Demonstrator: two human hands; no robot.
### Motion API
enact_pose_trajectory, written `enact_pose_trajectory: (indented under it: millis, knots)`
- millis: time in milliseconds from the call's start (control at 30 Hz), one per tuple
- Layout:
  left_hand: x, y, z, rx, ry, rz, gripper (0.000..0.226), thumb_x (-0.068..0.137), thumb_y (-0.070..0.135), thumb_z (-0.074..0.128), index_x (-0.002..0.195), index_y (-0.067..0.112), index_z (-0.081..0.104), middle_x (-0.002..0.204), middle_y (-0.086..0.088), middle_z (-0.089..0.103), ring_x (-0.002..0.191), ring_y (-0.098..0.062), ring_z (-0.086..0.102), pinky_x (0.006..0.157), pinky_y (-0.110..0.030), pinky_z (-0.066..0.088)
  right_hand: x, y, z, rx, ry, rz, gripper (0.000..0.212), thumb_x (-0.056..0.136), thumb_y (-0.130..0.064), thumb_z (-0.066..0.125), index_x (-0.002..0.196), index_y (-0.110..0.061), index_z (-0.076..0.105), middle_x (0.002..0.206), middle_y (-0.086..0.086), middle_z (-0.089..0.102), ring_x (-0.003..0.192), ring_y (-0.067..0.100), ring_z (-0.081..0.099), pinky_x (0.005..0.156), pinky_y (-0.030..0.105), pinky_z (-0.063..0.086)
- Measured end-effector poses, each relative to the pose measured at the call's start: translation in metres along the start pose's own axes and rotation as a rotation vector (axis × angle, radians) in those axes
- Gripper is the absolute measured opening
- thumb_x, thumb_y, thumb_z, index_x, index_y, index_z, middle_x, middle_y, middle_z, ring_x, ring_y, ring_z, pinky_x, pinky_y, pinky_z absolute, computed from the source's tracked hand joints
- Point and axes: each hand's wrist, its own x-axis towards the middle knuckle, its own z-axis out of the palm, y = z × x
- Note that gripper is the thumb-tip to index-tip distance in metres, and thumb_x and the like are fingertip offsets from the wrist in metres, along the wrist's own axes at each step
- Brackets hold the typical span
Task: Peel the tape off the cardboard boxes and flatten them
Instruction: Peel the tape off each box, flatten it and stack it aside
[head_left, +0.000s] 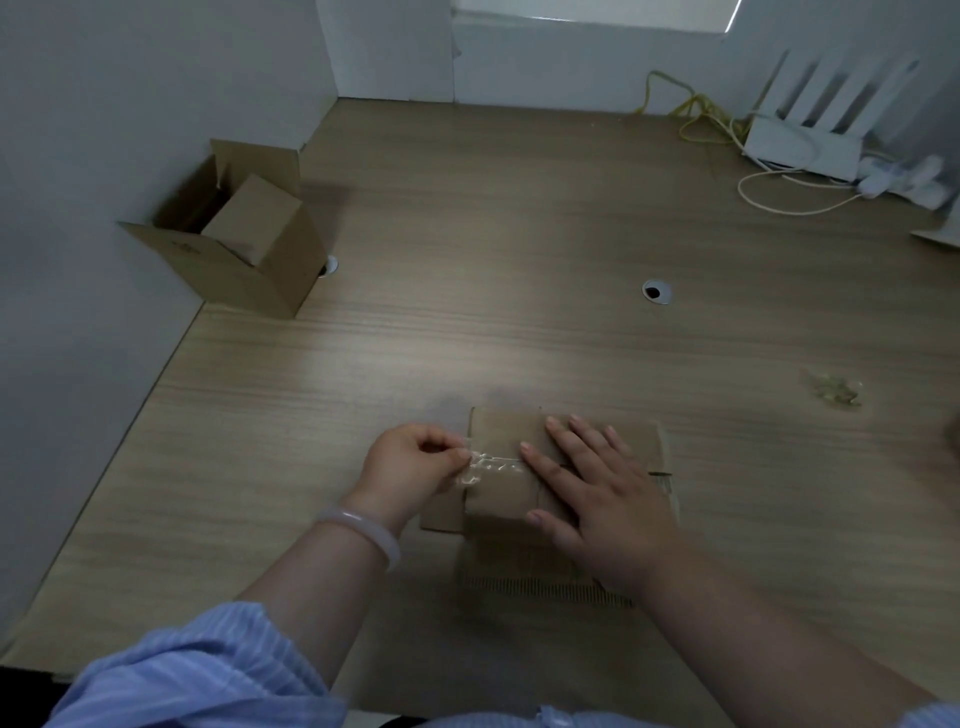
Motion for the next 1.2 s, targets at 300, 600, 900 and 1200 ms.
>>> enact_pose_trajectory:
  millis: [300, 600, 900, 1200]
  knots:
    - [-0.021, 0.006, 0.014, 0.184, 0.008, 0.361, 0.024, 0.08, 0.005, 0.071, 0.07, 0.026, 0.064, 0.062, 0.01, 0.063, 0.062, -0.003, 0.058, 0.065, -0.021, 0.049, 0.003, 0.001, 0.0, 0.027, -0.029, 0.012, 0.065, 0.085, -0.07, 0.032, 0.142, -0.04, 0.038, 0.154, -0.002, 0.031, 0.143, 0.02, 0.025, 0.113, 0.042, 0.014]
    - [-0.019, -0.002, 0.036, 0.119, -0.134, 0.277, 0.022, 0.084, 0.007, 0.068, 0.079, 0.029, 0.068, 0.079, 0.003, 0.073, 0.079, -0.014, 0.067, 0.076, -0.032, 0.055, 0.02, -0.005, -0.01, 0.477, 0.112, 0.211, 0.065, 0.068, -0.077, 0.038, 0.107, -0.036, 0.07, 0.14, -0.011, 0.049, 0.135, 0.011, 0.035, 0.111, 0.023, 0.007]
    - [-0.016, -0.004, 0.029, 0.454, 0.022, 0.448, 0.021, 0.08, 0.018, 0.073, 0.1, 0.024, 0.068, 0.102, 0.005, 0.052, 0.082, -0.009, 0.058, 0.085, -0.022, 0.05, 0.021, -0.004, -0.006, 0.773, 0.266, 0.345, 0.013, 0.077, -0.008, 0.074, 0.08, -0.021, 0.073, 0.1, -0.007, 0.069, 0.109, 0.009, 0.057, 0.105, 0.032, 0.036]
    - [-0.019, -0.006, 0.027, 1.013, 0.033, 0.727, 0.036, 0.082, 0.045, 0.064, 0.114, 0.027, 0.068, 0.111, 0.0, 0.054, 0.091, -0.023, 0.056, 0.071, -0.029, 0.05, 0.025, 0.012, -0.038, 1.425, 0.533, 0.786, 0.013, 0.091, -0.006, 0.058, 0.087, -0.018, 0.056, 0.079, 0.005, 0.065, 0.067, 0.01, 0.066, 0.068, 0.03, 0.055]
